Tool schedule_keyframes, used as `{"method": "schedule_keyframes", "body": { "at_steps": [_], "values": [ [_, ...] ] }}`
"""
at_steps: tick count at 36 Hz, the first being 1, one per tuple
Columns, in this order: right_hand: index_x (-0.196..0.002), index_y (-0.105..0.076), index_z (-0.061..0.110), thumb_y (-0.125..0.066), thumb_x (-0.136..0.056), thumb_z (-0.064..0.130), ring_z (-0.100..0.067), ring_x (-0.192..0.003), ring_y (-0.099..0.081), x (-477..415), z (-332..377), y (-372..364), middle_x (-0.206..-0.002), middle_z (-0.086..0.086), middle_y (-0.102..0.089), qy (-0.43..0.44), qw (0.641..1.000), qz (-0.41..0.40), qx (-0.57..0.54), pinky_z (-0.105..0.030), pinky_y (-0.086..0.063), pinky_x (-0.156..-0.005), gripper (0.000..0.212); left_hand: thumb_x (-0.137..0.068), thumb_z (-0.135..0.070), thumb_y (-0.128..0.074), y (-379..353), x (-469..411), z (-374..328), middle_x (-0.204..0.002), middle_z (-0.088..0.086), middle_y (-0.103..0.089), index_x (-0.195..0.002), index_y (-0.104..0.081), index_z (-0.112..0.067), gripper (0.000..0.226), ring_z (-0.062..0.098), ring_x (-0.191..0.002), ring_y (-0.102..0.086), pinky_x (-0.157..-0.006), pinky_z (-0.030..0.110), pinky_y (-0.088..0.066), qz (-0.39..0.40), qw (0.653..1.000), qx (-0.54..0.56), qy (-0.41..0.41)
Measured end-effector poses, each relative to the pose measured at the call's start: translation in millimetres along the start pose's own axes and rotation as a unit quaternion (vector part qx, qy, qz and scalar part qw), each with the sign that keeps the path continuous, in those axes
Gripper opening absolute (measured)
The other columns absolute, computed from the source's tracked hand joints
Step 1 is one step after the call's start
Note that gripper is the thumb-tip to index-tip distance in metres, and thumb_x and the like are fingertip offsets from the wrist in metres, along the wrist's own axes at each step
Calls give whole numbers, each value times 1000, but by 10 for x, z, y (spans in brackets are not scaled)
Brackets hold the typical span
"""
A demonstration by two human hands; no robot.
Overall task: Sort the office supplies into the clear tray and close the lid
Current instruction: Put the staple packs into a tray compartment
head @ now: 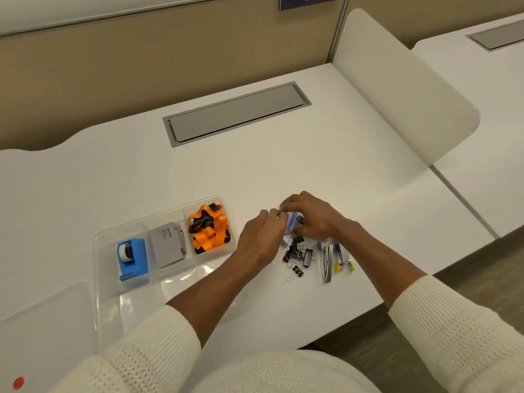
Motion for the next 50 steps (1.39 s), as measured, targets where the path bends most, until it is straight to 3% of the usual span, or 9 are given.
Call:
{"method": "schedule_keyframes", "body": {
  "at_steps": [5, 9, 17, 27, 33, 39, 42, 47, 50],
  "values": [
    [-113, -67, 34, -77, -74, 34, -14, -103, -53, -105, 38, 32, -114, 7, -59, 22, 999, -26, -11, -33, -51, -76, 40, -94, -25, -72, 21, 6, -52, -121, 15, -63, -138, -50, -8, 52, 33, -101, -62, -76, 46, -58, -17, 999, -12, -28],
    [-109, -67, 36, -76, -74, 39, -11, -96, -53, -163, -23, 28, -105, 11, -57, 18, 999, -33, -14, -30, -49, -72, 36, -87, -15, -79, 34, 21, -33, -111, 14, -64, -131, -55, -8, 51, 32, -88, -63, -62, 40, -51, -20, 999, -19, -28],
    [-102, -67, 33, -82, -68, 38, -13, -81, -60, -205, -232, 74, -96, 8, -61, -35, 995, -74, -55, -32, -50, -67, 37, -85, -7, -77, 62, 58, -47, -100, 15, -64, -119, -63, -5, 37, 29, -82, -61, -56, 36, -39, -18, 999, -37, -15],
    [-102, -64, 31, -84, -71, 40, -14, -79, -55, -221, -416, 177, -93, 7, -58, -105, 988, -103, -49, -29, -36, -62, 38, -91, -9, -73, -60, 65, -122, -99, 13, -69, -105, -72, -7, 14, 32, -99, -59, -59, 36, -35, 6, 995, -78, -70],
    [-98, -62, 32, -88, -68, 40, -17, -82, -61, -213, -445, 185, -95, 2, -66, -148, 978, -127, -79, -33, -49, -69, 40, -89, -3, -68, 90, 118, -9, -91, 13, -69, -97, -70, -7, 9, 32, -93, -58, -59, 36, -35, -46, 997, -44, -37],
    [-96, -64, 29, -87, -71, 41, -16, -74, -67, 8, -84, 432, -87, 8, -70, -176, 950, -200, -161, -35, -55, -68, 36, -96, -31, -64, 510, 410, 403, -91, 5, -67, -95, -70, -13, 18, 24, -89, -60, -58, 35, -40, -132, 985, 59, 95],
    [-94, -63, 29, -85, -72, 43, -16, -55, -71, 164, 287, 528, -81, 9, -73, -190, 929, -220, -231, -37, -60, -58, 34, -94, -30, -61, 677, 753, 715, -93, 3, -66, -92, -69, -14, 18, 24, -88, -60, -63, 36, -44, -156, 963, 112, 190],
    [-91, -63, 27, -83, -72, 46, -14, -50, -69, 387, 963, 325, -72, 8, -72, -214, 931, -192, -227, -38, -60, -59, 34, -89, -29, -69, 583, 1374, 1088, -92, 0, -66, -96, -68, -20, 11, 25, -84, -65, -64, 35, -51, -98, 935, 130, 314],
    [-87, -61, 27, -81, -73, 52, -12, -50, -68, 476, 1249, -26, -64, 7, -70, -229, 941, -147, -203, -39, -61, -59, 35, -89, -32, -73, 434, 1627, 1162, -99, -1, -68, -105, -63, -21, 22, 23, -88, -66, -71, 36, -56, -62, 927, 133, 344]
  ]
}}
Point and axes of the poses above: each hand's wrist, its own x-axis away from the middle knuckle, its own y-axis out of the back of the hand, z = x × y, the point moved 10 cm from there along -x, towards the middle knuckle
